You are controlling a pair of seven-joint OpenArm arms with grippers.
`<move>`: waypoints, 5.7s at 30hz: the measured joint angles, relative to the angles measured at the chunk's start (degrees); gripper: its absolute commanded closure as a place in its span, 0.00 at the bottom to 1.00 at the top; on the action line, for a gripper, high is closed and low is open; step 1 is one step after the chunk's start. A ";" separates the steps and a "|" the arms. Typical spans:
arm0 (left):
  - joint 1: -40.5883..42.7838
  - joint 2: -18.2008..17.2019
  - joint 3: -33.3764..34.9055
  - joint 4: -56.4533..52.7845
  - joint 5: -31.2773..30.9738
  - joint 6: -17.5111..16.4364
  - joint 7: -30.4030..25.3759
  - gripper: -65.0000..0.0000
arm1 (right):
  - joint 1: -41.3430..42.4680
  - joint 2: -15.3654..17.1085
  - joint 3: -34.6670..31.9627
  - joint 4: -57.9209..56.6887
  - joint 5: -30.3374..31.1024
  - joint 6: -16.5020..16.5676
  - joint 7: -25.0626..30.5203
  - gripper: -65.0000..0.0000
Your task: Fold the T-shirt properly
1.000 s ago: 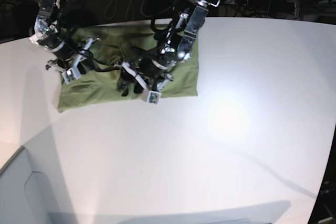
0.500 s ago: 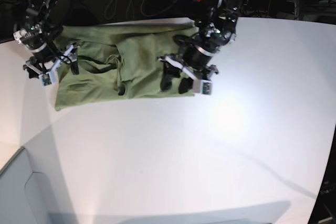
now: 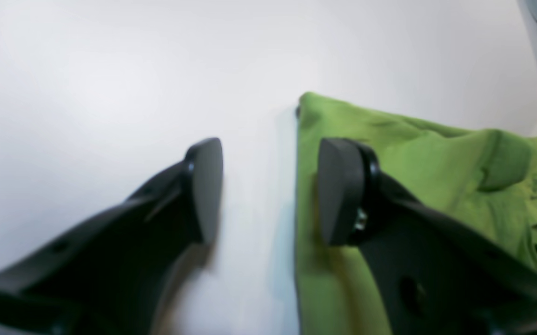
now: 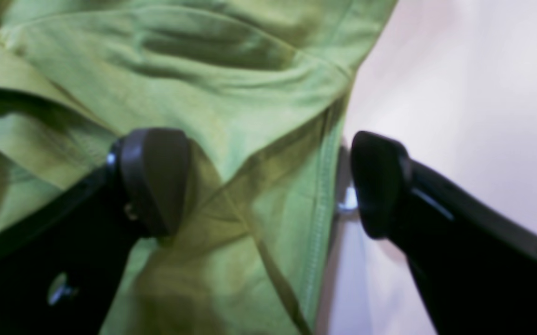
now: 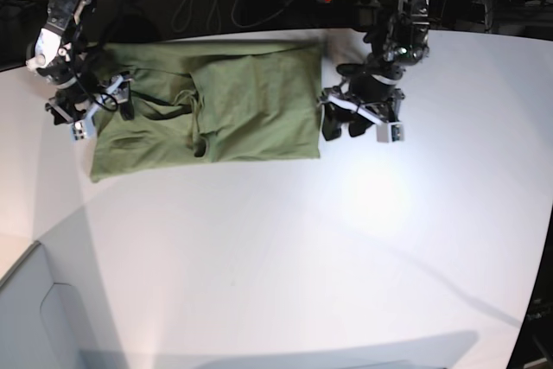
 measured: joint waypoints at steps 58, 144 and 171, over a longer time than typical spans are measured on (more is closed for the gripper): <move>-3.78 0.42 5.55 -10.23 -1.22 -1.57 -4.63 0.51 | -2.51 0.52 -19.54 26.80 -0.74 0.02 -9.46 1.00; 10.10 -2.73 -8.83 11.32 -0.15 -0.20 0.68 0.51 | 11.43 -1.60 -27.34 11.34 -0.55 0.02 -7.26 0.28; 12.04 -2.67 -12.55 10.99 -0.42 -0.48 0.59 0.51 | 4.68 -3.21 -40.04 24.81 -0.42 0.79 -5.95 0.84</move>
